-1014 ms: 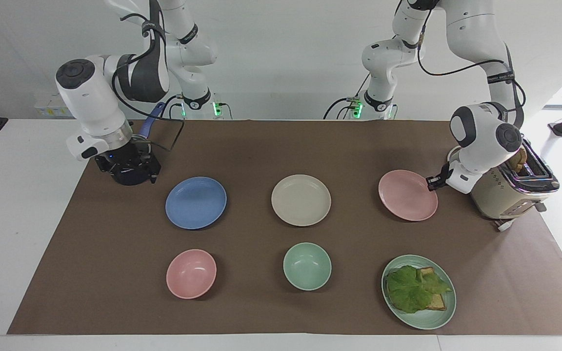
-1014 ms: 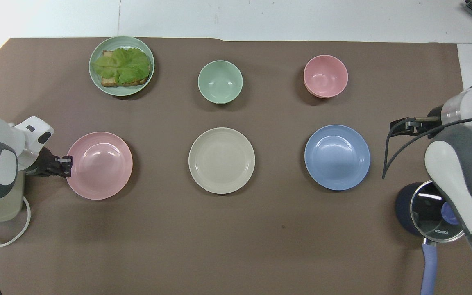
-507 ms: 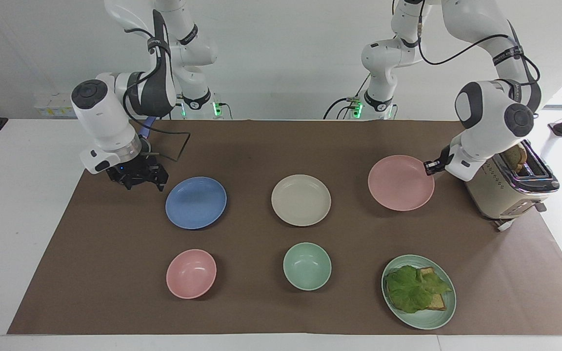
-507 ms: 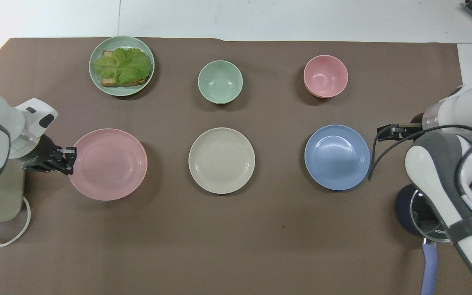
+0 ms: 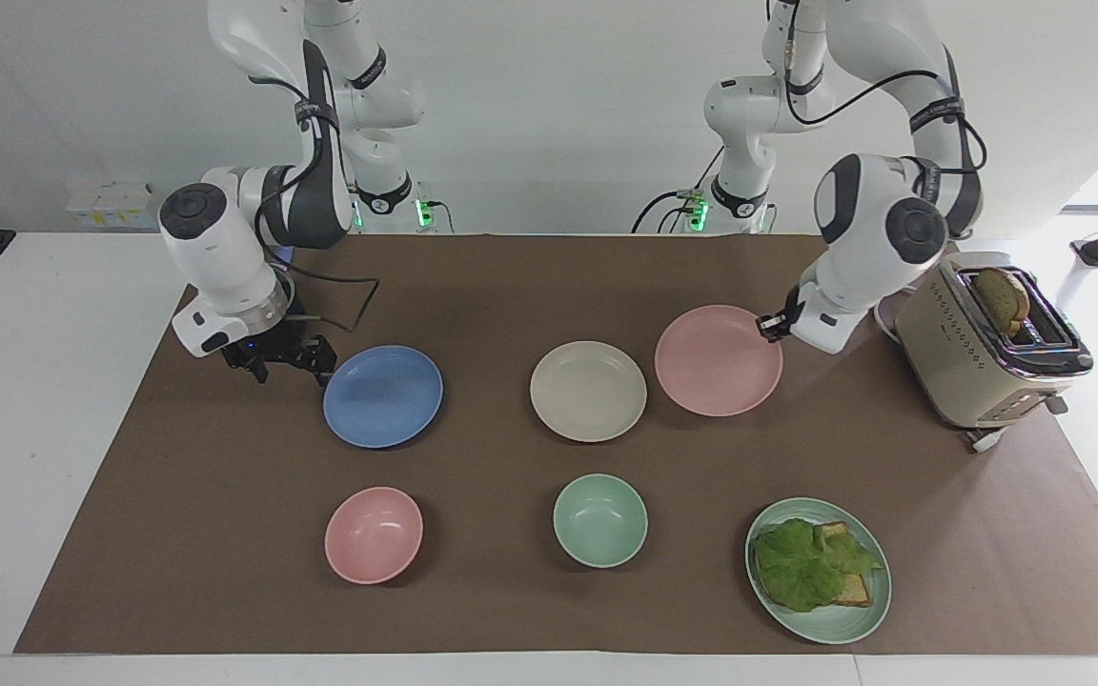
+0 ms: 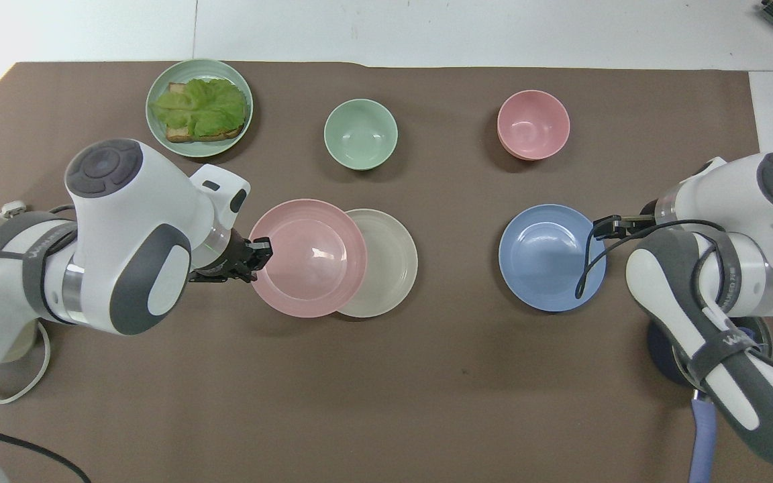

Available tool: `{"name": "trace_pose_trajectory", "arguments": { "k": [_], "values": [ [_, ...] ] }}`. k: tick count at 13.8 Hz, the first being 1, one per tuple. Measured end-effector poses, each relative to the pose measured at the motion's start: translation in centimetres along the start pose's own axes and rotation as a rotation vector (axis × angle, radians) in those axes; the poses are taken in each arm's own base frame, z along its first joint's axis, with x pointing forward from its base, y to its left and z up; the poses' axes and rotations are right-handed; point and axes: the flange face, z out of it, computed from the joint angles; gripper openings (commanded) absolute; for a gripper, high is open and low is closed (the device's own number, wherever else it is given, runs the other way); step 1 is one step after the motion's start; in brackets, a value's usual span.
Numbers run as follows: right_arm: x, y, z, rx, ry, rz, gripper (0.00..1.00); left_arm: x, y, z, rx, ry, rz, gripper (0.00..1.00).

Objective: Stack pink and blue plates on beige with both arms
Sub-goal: 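Slide the pink plate onto the beige plate while the right gripper grips the blue plate, then withdraw the left gripper from the pink plate while the right gripper drags the blue plate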

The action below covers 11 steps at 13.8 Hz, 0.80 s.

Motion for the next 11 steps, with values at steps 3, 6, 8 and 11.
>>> {"name": "trace_pose_trajectory", "arguments": {
  "k": [3, 6, 8, 11],
  "values": [
    [-0.3, -0.4, 2.4, 0.004, -0.019, -0.006, 0.71, -1.5, 3.3, 3.2, -0.04, 0.029, 0.022, 0.0],
    [-0.8, -0.6, 3.7, 0.043, -0.041, -0.032, 0.35, -2.1, 4.6, 5.2, -0.043, 0.033, 0.042, 1.0],
    [-0.9, -0.6, 3.9, 0.049, -0.045, -0.044, 0.2, -1.7, 4.3, 5.1, -0.045, 0.037, 0.033, 1.0],
    [-1.0, -0.6, 4.2, 0.054, -0.05, -0.042, 0.11, -1.1, 3.4, 5.0, -0.038, 0.027, 0.014, 1.0]
  ]
}}
